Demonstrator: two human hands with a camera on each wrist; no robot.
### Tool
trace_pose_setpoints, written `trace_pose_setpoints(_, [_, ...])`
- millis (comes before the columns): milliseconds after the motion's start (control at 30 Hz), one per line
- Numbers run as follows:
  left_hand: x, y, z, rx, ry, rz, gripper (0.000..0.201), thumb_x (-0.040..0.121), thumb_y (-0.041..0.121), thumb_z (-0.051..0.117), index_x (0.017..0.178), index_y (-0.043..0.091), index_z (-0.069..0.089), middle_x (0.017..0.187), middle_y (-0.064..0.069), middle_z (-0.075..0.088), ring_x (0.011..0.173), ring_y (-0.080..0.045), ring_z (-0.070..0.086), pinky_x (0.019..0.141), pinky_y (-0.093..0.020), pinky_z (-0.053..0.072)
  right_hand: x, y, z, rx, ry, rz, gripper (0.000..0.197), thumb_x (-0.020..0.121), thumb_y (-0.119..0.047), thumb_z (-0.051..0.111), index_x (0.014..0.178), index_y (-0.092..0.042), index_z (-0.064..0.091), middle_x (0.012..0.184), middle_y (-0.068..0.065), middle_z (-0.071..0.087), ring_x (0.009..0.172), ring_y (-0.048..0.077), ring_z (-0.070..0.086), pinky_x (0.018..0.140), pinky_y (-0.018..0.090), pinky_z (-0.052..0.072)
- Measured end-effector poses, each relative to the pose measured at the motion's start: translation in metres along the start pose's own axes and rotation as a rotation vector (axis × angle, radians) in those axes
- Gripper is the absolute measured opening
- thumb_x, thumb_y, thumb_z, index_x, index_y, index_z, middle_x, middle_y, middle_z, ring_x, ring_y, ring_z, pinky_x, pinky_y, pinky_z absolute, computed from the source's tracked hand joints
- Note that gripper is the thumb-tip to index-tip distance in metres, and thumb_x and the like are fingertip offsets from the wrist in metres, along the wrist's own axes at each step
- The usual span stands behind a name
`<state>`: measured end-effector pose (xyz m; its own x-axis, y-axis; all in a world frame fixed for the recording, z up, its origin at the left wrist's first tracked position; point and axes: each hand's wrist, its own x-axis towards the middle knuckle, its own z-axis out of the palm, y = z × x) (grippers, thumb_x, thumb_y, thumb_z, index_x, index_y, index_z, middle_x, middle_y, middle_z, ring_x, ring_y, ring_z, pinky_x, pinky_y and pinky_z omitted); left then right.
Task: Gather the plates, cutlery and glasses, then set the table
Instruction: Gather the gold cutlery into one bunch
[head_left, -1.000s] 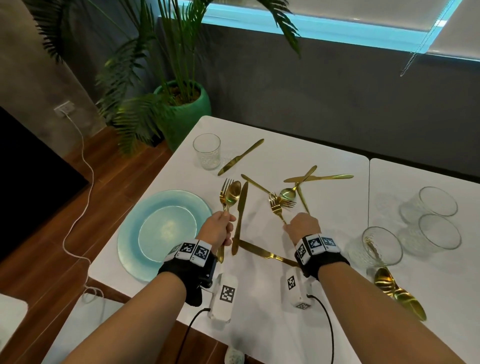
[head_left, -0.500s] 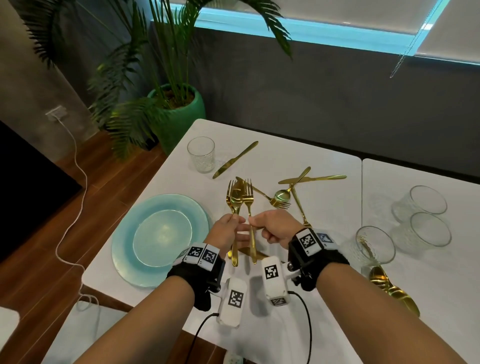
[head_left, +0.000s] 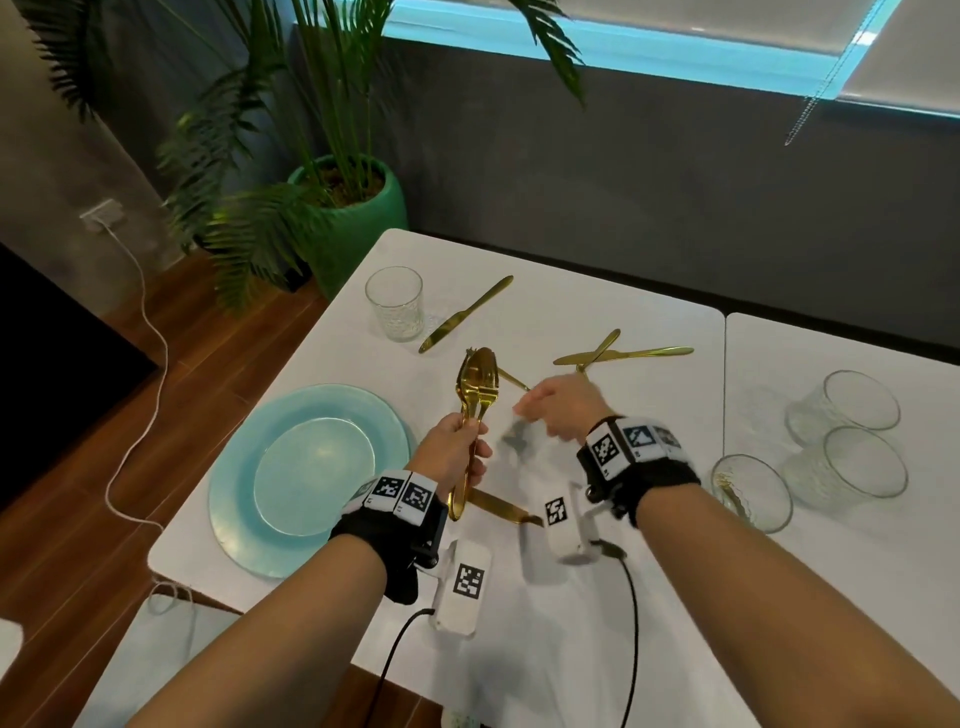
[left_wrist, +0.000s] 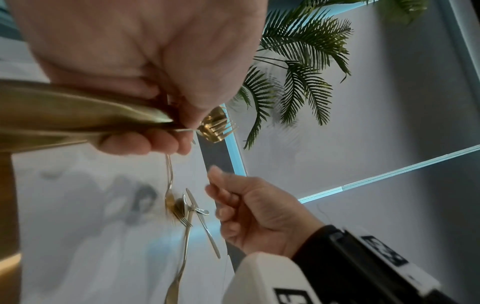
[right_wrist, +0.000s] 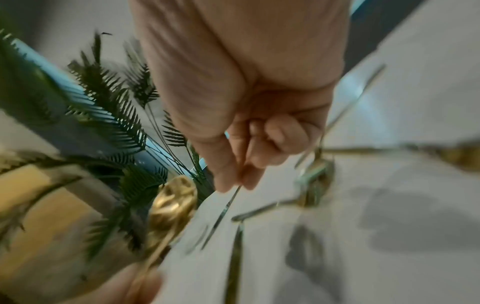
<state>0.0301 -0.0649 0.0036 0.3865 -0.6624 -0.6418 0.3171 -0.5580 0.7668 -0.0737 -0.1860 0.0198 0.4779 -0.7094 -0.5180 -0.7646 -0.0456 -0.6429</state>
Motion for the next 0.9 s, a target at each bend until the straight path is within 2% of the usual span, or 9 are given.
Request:
trace_pose_setpoints(67, [0.006,0.002,-0.001,0.005,0.011,0.002,0.021,0.101,0.022,0.033,0.095,0.012,0.050,0.070,-0.004,0.049,0.055,-0.015,0.043,0.054,-0.026,0.038,0.019,0.000,-0.022,-0.291,0.131,-0.003,0.028,0.091,-0.020,0.053,0.110,-0.004,0.067,0.104,0.012,0.068,0.090,0.024,0.063,0.077,0.030,0.049])
trace_pose_setpoints(133, [0.012,0.003,-0.001,0.000,0.020,0.007,0.022,0.101,0.023,0.034,0.096,0.012,0.052,0.069,-0.003,0.049,0.056,-0.014,0.044,0.054,-0.026,0.039,0.036,0.003,-0.038,-0.495,0.208,0.020,0.026,0.093,-0.017,0.050,0.110,-0.005,0.065,0.111,0.011,0.066,0.101,0.026,0.063,0.080,0.031,0.050])
trace_pose_setpoints(233, [0.020,0.004,-0.002,-0.009,0.030,-0.008,0.023,0.101,0.023,0.036,0.091,0.015,0.055,0.068,-0.002,0.050,0.056,-0.014,0.044,0.055,-0.025,0.041,0.056,0.013,-0.049,-0.656,0.198,0.031,0.021,0.092,-0.008,0.047,0.105,-0.004,0.064,0.105,0.012,0.067,0.084,0.026,0.061,0.067,0.029,0.047])
trace_pose_setpoints(267, [0.023,0.005,-0.003,-0.018,0.034,-0.010,0.024,0.101,0.023,0.036,0.089,0.015,0.056,0.067,-0.002,0.050,0.056,-0.014,0.044,0.054,-0.025,0.041,0.061,0.017,-0.050,-0.695,0.187,0.022,0.023,0.092,-0.006,0.046,0.106,-0.004,0.063,0.105,0.012,0.067,0.083,0.026,0.061,0.067,0.029,0.047])
trace_pose_setpoints(367, [0.030,0.007,-0.005,-0.043,0.048,0.002,0.025,0.101,0.022,0.037,0.086,0.015,0.056,0.065,-0.002,0.049,0.053,-0.014,0.043,0.052,-0.025,0.040,0.072,0.025,-0.052,-0.778,0.138,0.012,0.030,0.091,-0.002,0.044,0.115,-0.007,0.062,0.111,0.012,0.065,0.100,0.028,0.064,0.079,0.032,0.052])
trace_pose_setpoints(467, [0.034,0.011,-0.006,-0.054,0.057,0.015,0.024,0.100,0.021,0.038,0.085,0.014,0.056,0.064,-0.002,0.049,0.051,-0.013,0.043,0.051,-0.025,0.040,0.078,0.029,-0.054,-0.836,0.111,0.007,0.030,0.092,-0.005,0.044,0.116,-0.008,0.062,0.112,0.013,0.065,0.103,0.028,0.063,0.088,0.035,0.054])
trace_pose_setpoints(567, [0.036,0.013,-0.006,-0.055,0.059,0.015,0.023,0.100,0.020,0.039,0.085,0.015,0.056,0.064,-0.002,0.049,0.052,-0.014,0.043,0.052,-0.025,0.040,0.082,0.029,-0.056,-0.865,0.101,-0.007,0.030,0.093,-0.007,0.046,0.118,-0.010,0.061,0.114,0.012,0.064,0.105,0.027,0.063,0.092,0.036,0.053])
trace_pose_setpoints(767, [0.037,0.014,-0.007,-0.017,0.070,0.012,0.021,0.099,0.020,0.041,0.085,0.017,0.056,0.065,-0.002,0.051,0.052,-0.013,0.045,0.053,-0.025,0.042,0.087,0.027,-0.053,-0.902,0.072,-0.011,0.026,0.094,-0.012,0.049,0.117,-0.012,0.058,0.115,0.009,0.058,0.106,0.024,0.060,0.091,0.036,0.053])
trace_pose_setpoints(900, [0.036,0.012,-0.008,-0.009,0.078,0.009,0.020,0.099,0.019,0.042,0.086,0.016,0.057,0.065,-0.002,0.051,0.053,-0.013,0.046,0.054,-0.025,0.043,0.090,0.027,-0.051,-0.935,0.063,0.027,0.022,0.094,-0.012,0.049,0.112,-0.008,0.062,0.096,0.007,0.056,0.093,0.022,0.061,0.084,0.032,0.051])
